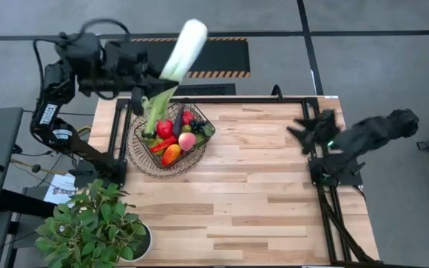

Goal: Build produce basket
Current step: Put the green celery into the wire basket

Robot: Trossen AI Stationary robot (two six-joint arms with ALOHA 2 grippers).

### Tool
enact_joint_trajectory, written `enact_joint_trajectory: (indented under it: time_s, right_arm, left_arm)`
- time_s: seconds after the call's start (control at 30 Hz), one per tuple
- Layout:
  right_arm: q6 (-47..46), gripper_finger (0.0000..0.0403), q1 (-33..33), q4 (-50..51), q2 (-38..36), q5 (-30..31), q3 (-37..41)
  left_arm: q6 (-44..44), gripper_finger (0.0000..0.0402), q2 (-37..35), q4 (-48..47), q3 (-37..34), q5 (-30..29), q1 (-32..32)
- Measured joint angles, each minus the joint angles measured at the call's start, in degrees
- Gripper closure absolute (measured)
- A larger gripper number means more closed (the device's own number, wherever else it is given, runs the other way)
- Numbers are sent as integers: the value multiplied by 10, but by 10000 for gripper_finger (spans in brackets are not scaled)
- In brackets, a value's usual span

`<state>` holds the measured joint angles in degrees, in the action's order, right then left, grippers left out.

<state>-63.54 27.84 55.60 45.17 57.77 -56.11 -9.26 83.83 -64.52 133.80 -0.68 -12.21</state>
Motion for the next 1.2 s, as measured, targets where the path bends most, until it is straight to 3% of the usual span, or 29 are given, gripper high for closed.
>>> enact_joint_trajectory:
  time_s: [0.1, 0.2, 0.3, 0.53, 0.77, 1.0, 1.1, 1.2]
  right_arm:
    - [185, 112, -31, -86, -54, -21, -40]
    - [359, 112, -59, -190, -101, -48, -63]
    - [475, 112, -81, -270, -147, -81, -67]
    - [533, 112, -104, -279, -236, -98, -44]
    - [536, 112, -103, -277, -270, -108, -5]
    - [537, 112, -103, -283, -273, -114, -1]
    - [537, 112, -103, -284, -273, -114, -1]
    - [537, 112, -103, -287, -273, -112, -1]
  left_arm:
    - [-9, 329, 0, 88, 0, 93, -23]
    - [-19, 329, -1, 129, 0, 116, -39]
    - [-24, 329, 0, 147, 0, 149, -46]
    - [-79, 329, 3, 206, 0, 342, -40]
    - [-92, 329, 6, 299, 0, 455, 10]
    - [-79, 329, 5, 312, 1, 465, 49]
    - [-69, 329, 5, 255, 1, 408, 51]
    - [-26, 329, 6, 159, 1, 281, 50]
